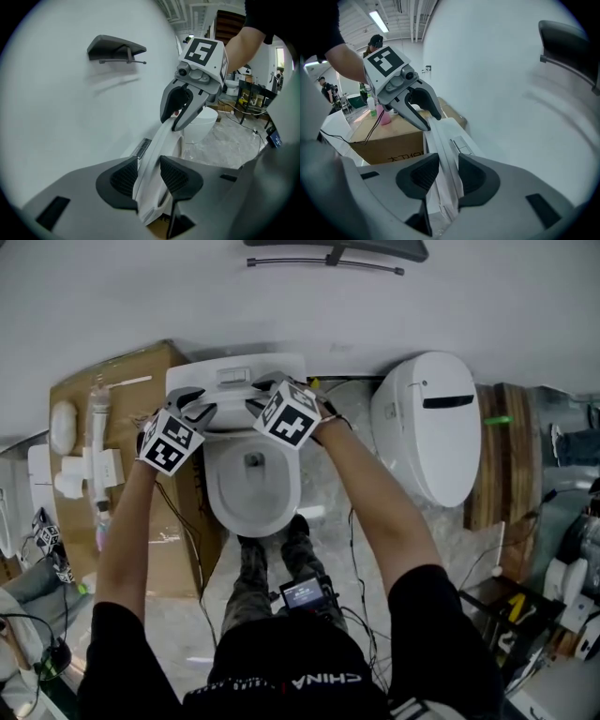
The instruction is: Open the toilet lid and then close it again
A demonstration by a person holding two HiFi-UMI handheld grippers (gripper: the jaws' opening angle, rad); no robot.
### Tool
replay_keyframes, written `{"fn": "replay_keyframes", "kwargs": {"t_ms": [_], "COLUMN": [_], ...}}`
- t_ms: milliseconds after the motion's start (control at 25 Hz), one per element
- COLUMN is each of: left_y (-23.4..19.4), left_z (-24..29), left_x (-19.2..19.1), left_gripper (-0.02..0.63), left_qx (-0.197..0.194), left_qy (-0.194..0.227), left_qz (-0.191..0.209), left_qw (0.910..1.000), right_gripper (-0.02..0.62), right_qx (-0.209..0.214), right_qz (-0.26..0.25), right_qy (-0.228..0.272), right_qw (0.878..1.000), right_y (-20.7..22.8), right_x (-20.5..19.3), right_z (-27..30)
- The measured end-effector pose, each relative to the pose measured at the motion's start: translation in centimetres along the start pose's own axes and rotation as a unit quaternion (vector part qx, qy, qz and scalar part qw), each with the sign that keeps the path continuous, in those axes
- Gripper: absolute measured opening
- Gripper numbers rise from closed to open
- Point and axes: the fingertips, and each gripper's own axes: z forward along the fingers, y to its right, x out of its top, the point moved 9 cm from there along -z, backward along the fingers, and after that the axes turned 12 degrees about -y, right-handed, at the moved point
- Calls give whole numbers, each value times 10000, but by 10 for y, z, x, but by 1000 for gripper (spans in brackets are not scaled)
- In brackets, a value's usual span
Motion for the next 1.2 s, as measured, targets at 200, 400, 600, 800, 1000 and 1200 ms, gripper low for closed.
{"fn": "replay_keyframes", "kwargs": {"t_ms": [200, 400, 600, 800, 1000, 1200], "left_y": [15, 38, 72, 116, 168, 218], "left_z": [-10, -22, -34, -47, -53, -54], "left_x": [-2, -13, -24, -42, -64, -93], "left_gripper": [150, 149, 147, 147, 147, 147], "left_qx": [-28, -56, -63, 76, 193, 58], "left_qy": [3, -96, -315, -508, -834, -1049], "left_qz": [91, 76, 211, 340, 485, 662], "left_qw": [10000, 9999, 9993, 9981, 9951, 9923], "right_gripper": [133, 133, 133, 133, 133, 138], "right_qx": [69, 125, 200, 239, 199, 233], "right_qz": [-133, -285, -373, -604, -804, -643], "right_qy": [-45, -30, 66, 98, 52, -17], "right_qw": [9999, 9995, 9991, 9978, 9966, 9977], "right_y": [-15, -42, -75, -118, -169, -222], "right_x": [-5, -14, -30, -49, -74, -101], "right_z": [-8, -16, -24, -30, -29, -22]}}
